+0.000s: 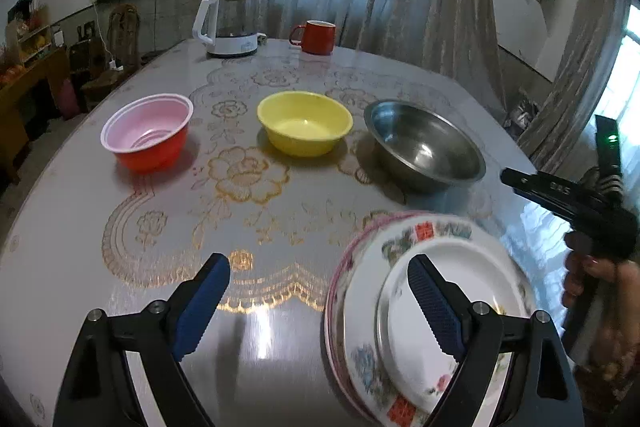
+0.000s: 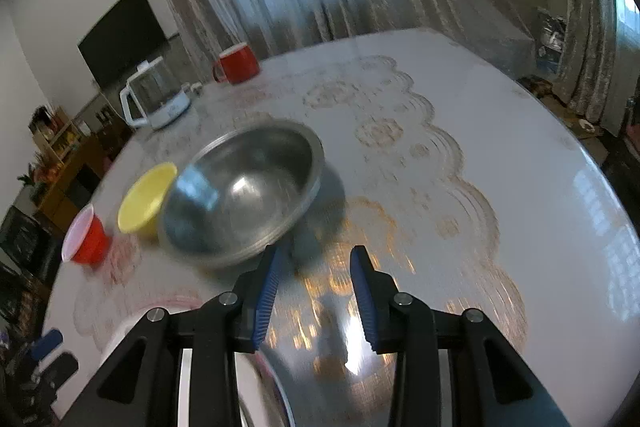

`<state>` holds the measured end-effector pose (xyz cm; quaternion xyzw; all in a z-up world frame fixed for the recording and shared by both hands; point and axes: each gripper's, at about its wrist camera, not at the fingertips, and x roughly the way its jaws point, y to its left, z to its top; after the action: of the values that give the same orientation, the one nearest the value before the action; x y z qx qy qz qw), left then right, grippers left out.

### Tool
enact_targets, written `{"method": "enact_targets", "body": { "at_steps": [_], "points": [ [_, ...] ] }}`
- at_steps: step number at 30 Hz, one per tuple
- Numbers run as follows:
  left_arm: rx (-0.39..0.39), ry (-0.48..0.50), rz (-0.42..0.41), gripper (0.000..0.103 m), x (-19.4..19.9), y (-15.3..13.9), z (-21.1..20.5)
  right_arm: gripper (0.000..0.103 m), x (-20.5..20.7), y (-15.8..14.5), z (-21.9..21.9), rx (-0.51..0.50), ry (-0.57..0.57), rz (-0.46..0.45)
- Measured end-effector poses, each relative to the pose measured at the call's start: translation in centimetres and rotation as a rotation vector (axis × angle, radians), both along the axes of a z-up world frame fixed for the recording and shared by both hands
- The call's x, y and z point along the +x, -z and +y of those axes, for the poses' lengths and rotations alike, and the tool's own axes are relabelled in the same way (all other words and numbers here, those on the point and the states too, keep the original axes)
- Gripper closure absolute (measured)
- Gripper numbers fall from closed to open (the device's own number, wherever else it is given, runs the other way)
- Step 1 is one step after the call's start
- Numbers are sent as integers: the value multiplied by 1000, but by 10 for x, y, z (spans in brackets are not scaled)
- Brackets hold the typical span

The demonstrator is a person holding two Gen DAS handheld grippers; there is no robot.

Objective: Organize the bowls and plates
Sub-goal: 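Grasp the steel bowl rim with the right gripper while the left gripper grasps it too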

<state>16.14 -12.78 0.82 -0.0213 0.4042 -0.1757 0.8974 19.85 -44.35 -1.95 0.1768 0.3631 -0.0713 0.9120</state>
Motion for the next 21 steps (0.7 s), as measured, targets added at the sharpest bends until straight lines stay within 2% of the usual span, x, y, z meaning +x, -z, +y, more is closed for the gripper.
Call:
{"method": "enact_targets", "body": {
  "at_steps": [3, 9, 14, 18, 21],
  "points": [
    [-9, 0, 1, 12, 12, -6, -1, 67, 24, 5, -8, 29, -23, -18],
    [-7, 45, -16, 8, 38, -15, -15, 67, 60, 24, -14, 26, -73, 35],
    [-13, 83, 9, 8, 62, -14, -36, 69, 62, 30, -15, 37, -93, 10],
    [46, 109, -27, 9, 81, -14, -60, 70, 58, 33, -8, -4, -102, -18],
    [67, 151, 7, 13, 97, -7, -76, 74, 57, 42, -7, 3, -104, -4]
  ]
}}
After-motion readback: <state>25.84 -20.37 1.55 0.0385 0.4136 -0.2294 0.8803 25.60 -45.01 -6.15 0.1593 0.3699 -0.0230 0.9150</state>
